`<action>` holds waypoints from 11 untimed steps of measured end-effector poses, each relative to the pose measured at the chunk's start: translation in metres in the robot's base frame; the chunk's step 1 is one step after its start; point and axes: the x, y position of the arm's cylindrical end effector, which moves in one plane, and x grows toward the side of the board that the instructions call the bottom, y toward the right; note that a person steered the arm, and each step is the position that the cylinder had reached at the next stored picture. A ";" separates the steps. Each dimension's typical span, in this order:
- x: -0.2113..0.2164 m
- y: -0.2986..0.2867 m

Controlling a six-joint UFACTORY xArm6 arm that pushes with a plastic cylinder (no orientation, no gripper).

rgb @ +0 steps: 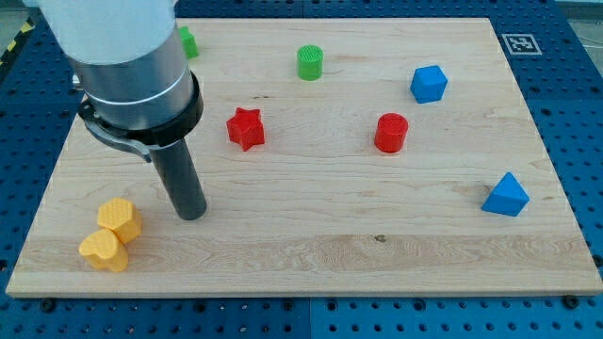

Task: Move the red star to the center of the board

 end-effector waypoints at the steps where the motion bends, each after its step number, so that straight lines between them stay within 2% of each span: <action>1: -0.016 -0.003; 5: -0.118 -0.014; 6: -0.132 -0.005; 9: -0.134 0.094; 11: -0.126 0.140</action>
